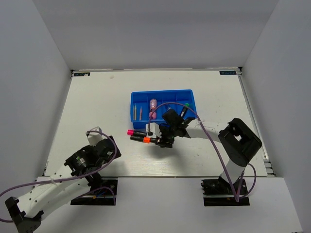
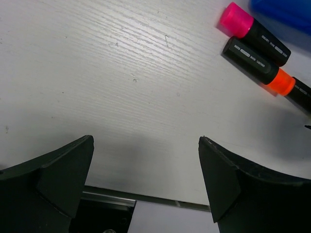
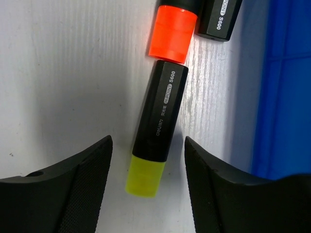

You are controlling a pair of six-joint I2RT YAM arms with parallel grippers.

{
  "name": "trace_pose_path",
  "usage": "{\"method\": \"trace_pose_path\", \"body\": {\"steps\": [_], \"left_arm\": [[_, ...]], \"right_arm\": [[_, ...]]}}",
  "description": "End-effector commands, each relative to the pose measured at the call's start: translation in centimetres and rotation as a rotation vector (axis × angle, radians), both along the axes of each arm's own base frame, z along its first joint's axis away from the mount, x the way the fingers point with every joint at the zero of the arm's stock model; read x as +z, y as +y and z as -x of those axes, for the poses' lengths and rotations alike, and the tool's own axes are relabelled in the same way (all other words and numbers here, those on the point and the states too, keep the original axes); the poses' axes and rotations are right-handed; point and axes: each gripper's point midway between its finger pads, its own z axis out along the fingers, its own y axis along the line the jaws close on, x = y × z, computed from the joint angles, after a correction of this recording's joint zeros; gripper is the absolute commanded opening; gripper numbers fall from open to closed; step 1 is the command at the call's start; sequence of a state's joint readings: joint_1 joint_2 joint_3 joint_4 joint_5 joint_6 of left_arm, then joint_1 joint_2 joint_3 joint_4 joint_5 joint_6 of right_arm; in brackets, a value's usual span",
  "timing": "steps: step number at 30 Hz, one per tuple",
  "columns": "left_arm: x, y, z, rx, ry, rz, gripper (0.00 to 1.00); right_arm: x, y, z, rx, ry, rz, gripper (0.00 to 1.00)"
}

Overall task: Sort the stationery into containers
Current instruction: Pick up the pen from the center of the board.

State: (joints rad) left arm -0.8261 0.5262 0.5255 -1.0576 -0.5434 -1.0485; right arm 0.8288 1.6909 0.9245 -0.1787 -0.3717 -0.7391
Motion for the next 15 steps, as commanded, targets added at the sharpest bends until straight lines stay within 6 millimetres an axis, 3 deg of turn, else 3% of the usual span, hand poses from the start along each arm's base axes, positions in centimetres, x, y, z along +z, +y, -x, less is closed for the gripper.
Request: {"method": "trace_pose_path", "body": {"steps": [1, 5, 9, 10, 11, 12, 15], "left_arm": [[-0.6, 0.4, 0.0, 0.053, 0.005, 0.005, 0.99], [-0.3, 0.2, -0.1, 0.068, 0.023, -0.001, 0.99], [-0.3, 0.2, -0.2, 0.067, 0.048, -0.036, 0.99], [-0.2, 0.0, -0.4, 0.051, 0.042, -0.04, 0.99], [-0.1, -0.4, -0.7, 0.037, 0.034, -0.034, 0.99], [-0.1, -0.6, -0.7, 0.02, 0.041, -0.042, 0.97], [0.4, -2.1, -1.7, -0.093, 0.022, -0.062, 0.91]], "right_arm": [[0.1, 0.6, -0.5, -0.021, 0.018, 0.029, 0.63], [-0.6, -0.2, 0.3, 0.009, 0.064, 0.083, 0.52], [-1.2, -1.3, 1.4, 0.027, 0.086, 0.12, 0.32], [-1.4, -1.9, 1.8, 0.026, 0.095, 0.132, 0.21], [-1.1, -2.2, 2.1, 0.029, 0.091, 0.132, 0.15], [-1.1, -2.7, 2.0, 0.016, 0.097, 0.132, 0.03], [1.3, -2.5, 3.6, 0.044, 0.114, 0.089, 0.0]]}}
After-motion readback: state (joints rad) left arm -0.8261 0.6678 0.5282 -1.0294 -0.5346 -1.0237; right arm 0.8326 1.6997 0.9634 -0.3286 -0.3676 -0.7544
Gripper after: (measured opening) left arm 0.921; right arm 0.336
